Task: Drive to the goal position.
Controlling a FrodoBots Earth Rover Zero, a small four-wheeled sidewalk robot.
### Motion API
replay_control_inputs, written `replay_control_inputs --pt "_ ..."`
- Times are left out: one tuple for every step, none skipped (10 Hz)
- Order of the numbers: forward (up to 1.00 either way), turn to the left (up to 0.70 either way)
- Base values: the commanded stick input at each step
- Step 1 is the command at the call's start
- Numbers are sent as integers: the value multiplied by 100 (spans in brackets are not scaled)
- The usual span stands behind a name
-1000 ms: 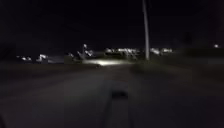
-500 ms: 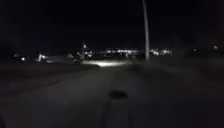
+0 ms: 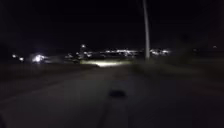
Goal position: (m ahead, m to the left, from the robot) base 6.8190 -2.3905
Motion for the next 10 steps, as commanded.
replay_control_inputs --pt "70 0" --pt "70 0" --pt "70 0" --pt "70 0" --pt "70 0" --pt "70 0" --pt "70 0" --pt "70 0" --pt "70 0" --pt "70 0"
